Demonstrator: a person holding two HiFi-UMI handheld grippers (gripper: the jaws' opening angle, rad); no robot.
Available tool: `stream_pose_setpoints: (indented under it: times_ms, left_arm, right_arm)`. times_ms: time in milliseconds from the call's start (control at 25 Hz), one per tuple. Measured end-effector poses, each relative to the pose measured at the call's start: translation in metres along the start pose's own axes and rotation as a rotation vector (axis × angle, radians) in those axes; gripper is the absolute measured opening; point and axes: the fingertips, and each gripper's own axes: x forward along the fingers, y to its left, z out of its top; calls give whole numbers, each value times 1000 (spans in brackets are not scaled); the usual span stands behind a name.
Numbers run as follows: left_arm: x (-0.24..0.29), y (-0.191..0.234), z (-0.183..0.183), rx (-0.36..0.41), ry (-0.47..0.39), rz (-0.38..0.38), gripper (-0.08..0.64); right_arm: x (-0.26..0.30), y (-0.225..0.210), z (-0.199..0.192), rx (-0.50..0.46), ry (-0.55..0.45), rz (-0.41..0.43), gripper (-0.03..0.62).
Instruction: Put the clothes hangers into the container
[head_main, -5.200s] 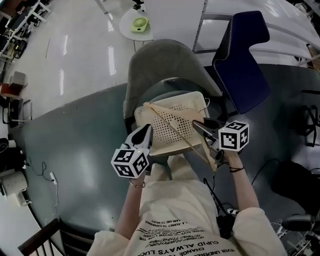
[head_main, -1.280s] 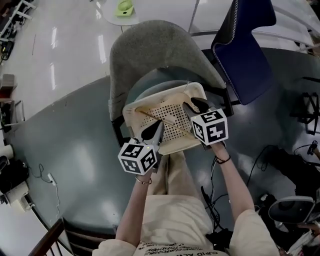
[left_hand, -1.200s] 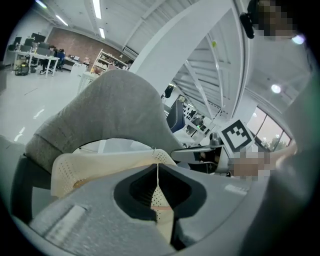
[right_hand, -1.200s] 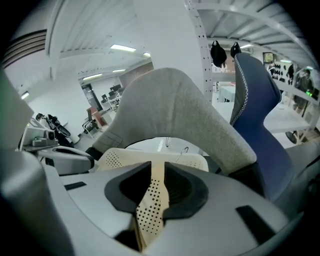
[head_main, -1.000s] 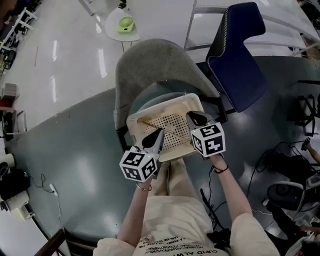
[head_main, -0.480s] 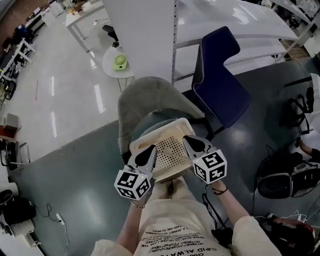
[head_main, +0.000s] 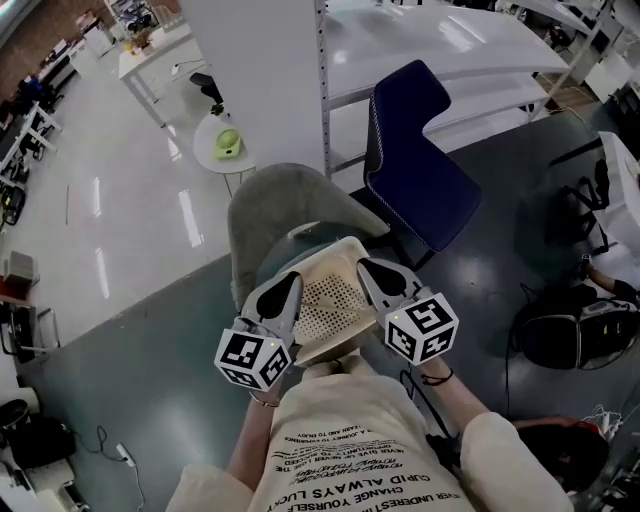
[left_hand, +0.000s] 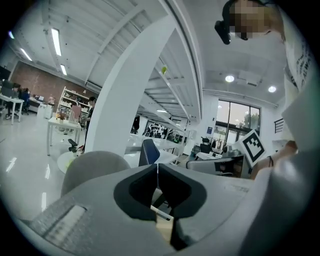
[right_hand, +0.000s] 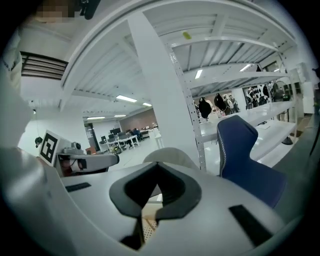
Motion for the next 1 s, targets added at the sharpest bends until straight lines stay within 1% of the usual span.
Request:
stream_pose_setpoints:
  times_ms: [160,320,560,680,840,1000]
  left_arm:
    - [-4,-4,19,35,-37,-2,26]
    - [-16,-2,37,61,-76,19,26]
    - [-31,4,56,73,-115,58,26]
    - [-39,8,64,100,-132,81,26]
    - [-48,14,71,116,-149,109,26]
    - [-52,15,72,128,-154,118,26]
  right_arm:
    - [-15,1,21,12,-67,-10,5]
    - [-26,3,43,11,-129,-16,5]
    - [-42,4,67,-5,-200,-34,5]
    - [-48,3,73,-3,-229,-41,5]
    - [-54,1,77,-12,-249,-55,4]
    - [-59,0,76,-7,-255,-62,3]
